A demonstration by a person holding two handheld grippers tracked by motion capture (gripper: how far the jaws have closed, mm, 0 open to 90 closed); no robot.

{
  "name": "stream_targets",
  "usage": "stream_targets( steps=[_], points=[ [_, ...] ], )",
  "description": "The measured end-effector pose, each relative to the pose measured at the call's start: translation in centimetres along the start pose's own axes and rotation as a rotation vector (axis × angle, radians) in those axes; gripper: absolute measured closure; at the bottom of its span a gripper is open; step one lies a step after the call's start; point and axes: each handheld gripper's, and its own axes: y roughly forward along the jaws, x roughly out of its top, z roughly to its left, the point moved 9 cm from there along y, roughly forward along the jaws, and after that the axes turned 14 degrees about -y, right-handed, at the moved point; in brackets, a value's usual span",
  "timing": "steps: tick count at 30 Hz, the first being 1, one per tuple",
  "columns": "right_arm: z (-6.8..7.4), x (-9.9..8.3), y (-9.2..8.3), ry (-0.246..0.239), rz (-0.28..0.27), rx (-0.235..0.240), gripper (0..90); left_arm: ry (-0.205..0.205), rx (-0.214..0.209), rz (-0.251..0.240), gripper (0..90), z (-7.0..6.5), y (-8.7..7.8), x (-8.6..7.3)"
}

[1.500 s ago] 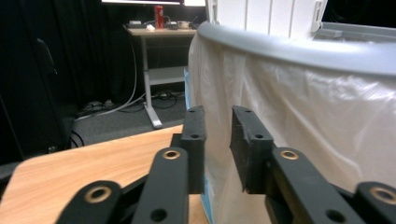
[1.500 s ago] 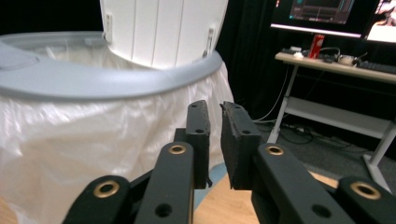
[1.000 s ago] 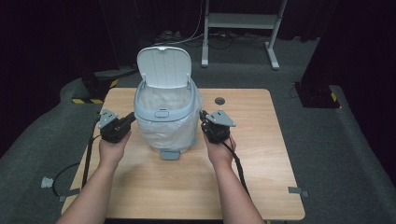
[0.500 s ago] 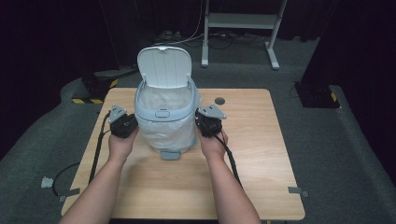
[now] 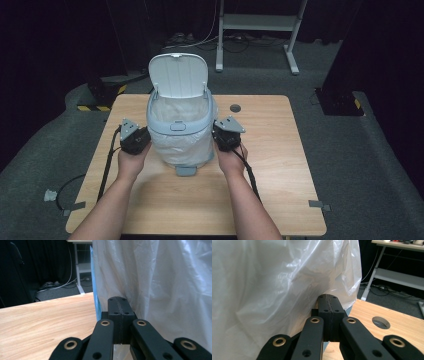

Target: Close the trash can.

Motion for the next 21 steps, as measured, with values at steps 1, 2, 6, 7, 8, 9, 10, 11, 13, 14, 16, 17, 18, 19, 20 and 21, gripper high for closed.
stream_targets(
  steps=[1,2,6,7,8,9,10,11,13,14,16,17,18,19,20,21],
  points=[
    [0.1,-0.1,-0.3,0.005,-0.003,0.0,90.0,0.0,-0.003,-0.001,89.7,-0.1,-0.1,-0.1],
    [0.1,-0.2,-0.5,0.011,-0.01,0.002,90.0,0.001,-0.005,0.001,89.7,-0.3,-0.4,-0.2],
    [0.4,-0.6,-1.9,0.0,-0.009,-0.006,90.0,0.017,-0.009,0.001,89.7,-1.3,-1.4,-0.8],
    [0.5,-0.7,-2.2,-0.002,-0.008,-0.005,90.0,0.015,-0.012,-0.001,89.7,-1.6,-1.8,-1.0],
    [0.6,-0.8,-2.6,-0.002,-0.011,-0.007,90.0,0.018,-0.013,0.0,89.7,-1.8,-2.1,-1.1],
    [0.7,-0.9,-3.0,0.003,-0.013,-0.007,90.0,0.02,-0.011,0.0,89.7,-2.1,-2.5,-1.3],
    [0.9,-1.0,-3.5,0.007,-0.018,-0.007,90.0,0.02,-0.011,-0.002,89.7,-2.3,-2.8,-1.5],
    [1.0,-1.1,-3.9,0.008,-0.02,-0.007,90.0,0.023,-0.013,-0.001,89.7,-2.5,-3.1,-1.6],
    [1.3,-1.3,-4.6,0.007,-0.025,-0.005,90.0,0.018,-0.022,-0.001,89.7,-2.9,-3.8,-1.9],
    [1.5,-1.4,-5.0,0.003,-0.029,-0.004,90.0,0.017,-0.024,-0.002,89.7,-3.2,-4.2,-2.1],
    [1.8,-1.7,-5.9,-0.001,-0.027,-0.005,90.0,0.012,-0.033,-0.006,89.7,-3.7,-4.9,-2.5],
    [1.9,-1.8,-6.3,-0.004,-0.029,-0.007,90.0,0.012,-0.039,-0.01,89.7,-4.0,-5.2,-2.7],
    [2.0,-2.0,-6.7,-0.002,-0.03,-0.008,90.0,0.014,-0.042,-0.012,89.7,-4.3,-5.5,-2.9],
    [2.1,-2.1,-7.0,0.001,-0.03,-0.012,90.0,0.023,-0.04,-0.014,89.7,-4.5,-5.7,-3.0],
    [2.2,-2.3,-7.4,0.003,-0.031,-0.016,90.0,0.023,-0.042,-0.016,89.7,-4.7,-5.9,-3.1],
    [2.2,-2.4,-7.6,0.003,-0.03,-0.018,90.0,0.02,-0.046,-0.014,89.6,-4.8,-6.0,-3.2]
  ],
)
